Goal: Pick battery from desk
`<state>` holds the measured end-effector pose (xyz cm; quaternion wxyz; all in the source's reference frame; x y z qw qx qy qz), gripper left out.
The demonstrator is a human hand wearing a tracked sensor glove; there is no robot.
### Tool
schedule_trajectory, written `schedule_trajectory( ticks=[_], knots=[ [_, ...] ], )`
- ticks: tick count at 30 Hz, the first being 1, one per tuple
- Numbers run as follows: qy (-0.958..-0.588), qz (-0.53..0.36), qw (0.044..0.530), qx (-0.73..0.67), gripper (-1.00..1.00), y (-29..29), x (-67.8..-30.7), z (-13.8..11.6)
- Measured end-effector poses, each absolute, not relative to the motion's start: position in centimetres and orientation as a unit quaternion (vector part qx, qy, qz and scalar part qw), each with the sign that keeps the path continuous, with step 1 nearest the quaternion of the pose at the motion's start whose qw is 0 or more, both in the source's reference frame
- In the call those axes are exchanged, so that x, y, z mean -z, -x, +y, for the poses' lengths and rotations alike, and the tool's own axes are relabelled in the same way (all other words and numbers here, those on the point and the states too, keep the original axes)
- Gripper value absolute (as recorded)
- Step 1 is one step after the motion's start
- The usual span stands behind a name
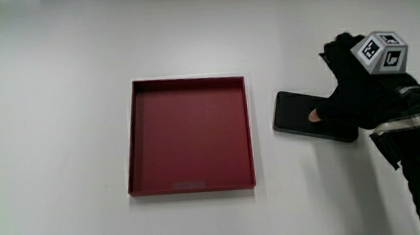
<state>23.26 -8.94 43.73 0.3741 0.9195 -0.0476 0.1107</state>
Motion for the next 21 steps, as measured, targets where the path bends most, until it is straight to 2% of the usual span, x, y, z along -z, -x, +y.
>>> schedule_trajectory(
  ticks=[11,21],
  knots=[
    [-0.891,-0.019,0.432,-0.14,0.0,-23.5,-50.3,-7.3],
    [-0.878,0.004,0.46,-0.133,0.0,-23.4,-54.1,-6.2]
  ],
)
